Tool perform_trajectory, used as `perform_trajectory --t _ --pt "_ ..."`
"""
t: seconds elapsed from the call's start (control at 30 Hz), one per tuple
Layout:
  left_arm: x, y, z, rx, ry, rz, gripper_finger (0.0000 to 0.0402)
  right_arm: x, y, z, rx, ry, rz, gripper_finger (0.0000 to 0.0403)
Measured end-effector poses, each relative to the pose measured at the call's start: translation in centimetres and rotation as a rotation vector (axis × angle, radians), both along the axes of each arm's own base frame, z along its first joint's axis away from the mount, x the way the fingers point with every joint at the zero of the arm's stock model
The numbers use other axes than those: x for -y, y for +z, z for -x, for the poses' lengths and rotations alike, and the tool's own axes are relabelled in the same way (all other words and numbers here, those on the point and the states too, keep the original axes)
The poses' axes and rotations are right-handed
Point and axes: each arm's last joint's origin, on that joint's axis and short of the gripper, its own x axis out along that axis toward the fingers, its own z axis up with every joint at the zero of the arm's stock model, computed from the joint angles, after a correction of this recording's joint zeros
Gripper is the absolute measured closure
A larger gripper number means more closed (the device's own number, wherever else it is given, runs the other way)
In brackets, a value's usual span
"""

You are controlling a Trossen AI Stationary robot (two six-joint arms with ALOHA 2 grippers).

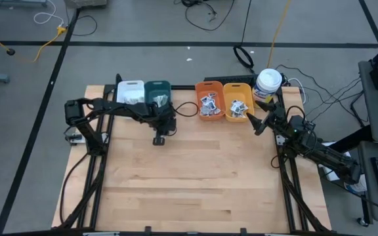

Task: Pick & Place First Aid Supplies
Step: Put the bandage pack into the blue bin

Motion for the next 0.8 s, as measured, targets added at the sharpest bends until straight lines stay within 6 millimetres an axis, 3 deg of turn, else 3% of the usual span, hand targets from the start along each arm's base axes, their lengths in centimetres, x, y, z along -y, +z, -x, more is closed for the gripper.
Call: perform_trajectory --t 0.13,0.3,0.53,0.8 --pt "0.0 0.3 0.2 -0.004 0.096 0.029 0.0399 0.0 0.0 0.0 0.000 0.000 0.000 0.0011" --pt "0.3 2.7 1.2 0.027 0.260 0.046 0.0400 0.0 0.0 0.0 0.000 0.000 0.000 0.0011" --pt "0.3 6.7 4.3 0.058 0.547 0.056 0.0400 0.0 0.0 0.0 0.000 0.000 0.000 0.0011" --pt "-0.4 8.6 7.9 0.010 0.927 0.155 0.0401 0.0 0.0 0.0 0.000 0.000 0.000 0.0011"
